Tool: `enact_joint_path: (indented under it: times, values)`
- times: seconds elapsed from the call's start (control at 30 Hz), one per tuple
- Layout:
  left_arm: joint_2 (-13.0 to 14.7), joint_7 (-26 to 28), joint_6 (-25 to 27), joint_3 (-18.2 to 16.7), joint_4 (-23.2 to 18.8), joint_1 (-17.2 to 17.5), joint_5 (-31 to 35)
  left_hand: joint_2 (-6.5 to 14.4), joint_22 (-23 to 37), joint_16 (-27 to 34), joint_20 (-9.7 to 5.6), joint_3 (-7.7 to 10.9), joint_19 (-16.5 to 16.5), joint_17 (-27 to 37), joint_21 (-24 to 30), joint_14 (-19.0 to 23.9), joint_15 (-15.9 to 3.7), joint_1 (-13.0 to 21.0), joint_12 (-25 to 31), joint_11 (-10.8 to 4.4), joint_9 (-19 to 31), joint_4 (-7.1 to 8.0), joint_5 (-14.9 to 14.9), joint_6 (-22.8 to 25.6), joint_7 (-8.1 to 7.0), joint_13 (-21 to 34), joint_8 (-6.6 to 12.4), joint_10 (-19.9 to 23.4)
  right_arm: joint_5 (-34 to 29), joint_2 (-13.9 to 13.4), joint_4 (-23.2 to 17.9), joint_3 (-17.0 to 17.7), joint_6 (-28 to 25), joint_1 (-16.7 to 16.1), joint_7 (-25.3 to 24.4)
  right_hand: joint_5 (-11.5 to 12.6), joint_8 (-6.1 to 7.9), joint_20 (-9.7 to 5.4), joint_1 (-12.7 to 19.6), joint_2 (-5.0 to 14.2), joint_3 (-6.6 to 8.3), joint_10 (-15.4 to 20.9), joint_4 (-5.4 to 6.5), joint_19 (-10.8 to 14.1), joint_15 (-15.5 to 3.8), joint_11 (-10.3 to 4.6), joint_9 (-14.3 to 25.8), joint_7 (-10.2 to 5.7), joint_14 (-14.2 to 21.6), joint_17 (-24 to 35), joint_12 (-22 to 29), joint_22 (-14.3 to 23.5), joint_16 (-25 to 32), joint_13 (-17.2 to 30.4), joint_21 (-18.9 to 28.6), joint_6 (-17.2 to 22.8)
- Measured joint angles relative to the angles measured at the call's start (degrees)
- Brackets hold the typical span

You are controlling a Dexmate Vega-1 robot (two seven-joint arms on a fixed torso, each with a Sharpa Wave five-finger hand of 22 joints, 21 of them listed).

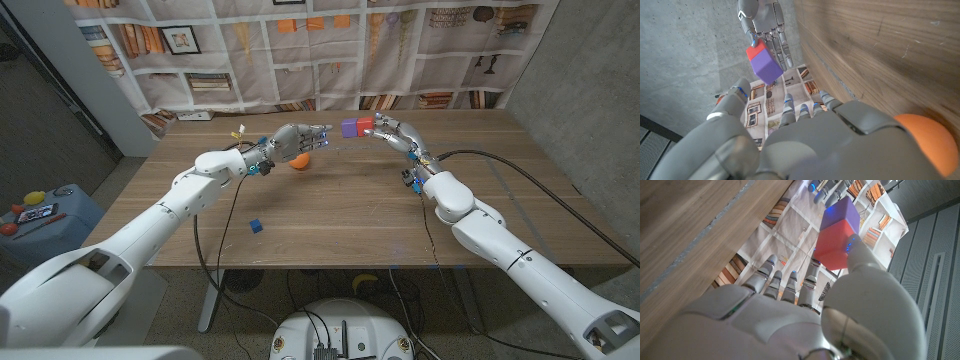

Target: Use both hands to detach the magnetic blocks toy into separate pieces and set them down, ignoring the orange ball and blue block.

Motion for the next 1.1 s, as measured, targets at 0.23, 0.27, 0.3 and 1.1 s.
enact_joint_path:
  times: [0.23, 0.27, 0.3, 1.1]
  values:
    - [-1.1, -0.9, -0.3, 0.7, 2.0, -1.5, 0.1, -0.5, 0.0, 0.0, 0.41, 0.00, -0.4, 0.0, 0.0, 0.0, 0.40, 1.1, 0.0, 0.63, 0.0, 0.00, 0.0, -1.6, 1.20, 0.0, -0.50, -1.4, 0.1, 0.1, 0.5, -0.1, 0.8, 0.2, 0.7, 0.0, 0.00, 0.00, 0.0, 0.00, -0.06, -0.4, -0.06, 0.0, 0.00, -0.01, 0.0, 0.00, 0.0, 0.0, 0.0, 0.0, 0.0, 0.0, 0.0, 0.0]
    - [-1.1, -1.8, -0.5, 0.7, 2.0, -1.5, 0.4, -0.5, 0.0, 0.0, 0.41, 0.00, -0.4, 0.0, 0.0, 0.0, 0.48, 1.1, 0.0, 0.81, 0.2, 0.00, 0.0, -1.8, 1.39, 0.0, -0.50, -1.6, 0.1, 0.3, 0.9, -0.3, 0.8, 0.5, 0.7, 0.0, 0.00, 0.00, 0.0, 0.00, -0.06, -0.4, -0.06, 0.0, 0.00, -0.01, 0.0, 0.00, 0.0, 0.0, 0.0, 0.0, 0.0, 0.0, 0.0, 0.0]
    - [-1.3, -2.2, -0.6, 0.8, 2.4, -1.9, 0.6, -0.7, 0.0, 0.0, 0.63, 0.00, -0.6, 0.0, 0.0, -0.1, 0.74, 1.3, 0.0, 0.82, 0.3, 0.00, 0.0, -1.8, 1.40, 0.0, -0.50, -1.6, 0.1, 0.3, 1.1, -0.4, 1.0, 0.6, 0.9, 0.0, 0.00, 0.00, 0.0, 0.00, -0.06, -0.4, -0.06, 0.0, 0.00, -0.01, 0.0, 0.00, 0.0, 0.0, 0.0, 0.0, 0.0, 0.0, 0.0, 0.0]
    - [-4.2, -0.7, -2.9, 2.1, 5.1, -3.7, 3.8, -1.6, 0.0, 0.7, 0.47, 0.00, 0.7, 0.0, 0.7, 0.1, 0.92, 4.3, 0.9, 0.71, 0.3, 0.00, 0.0, 0.2, 1.90, 0.0, 0.40, -0.5, -0.3, 1.4, 2.7, -1.1, 1.7, 2.1, 1.4, 0.2, 0.01, 0.00, 0.0, 0.00, -0.38, -0.4, 0.09, 0.0, 0.00, -0.01, -0.5, 0.00, 0.0, 0.3, -0.2, 0.0, 0.0, 0.0, 0.0, 0.0]
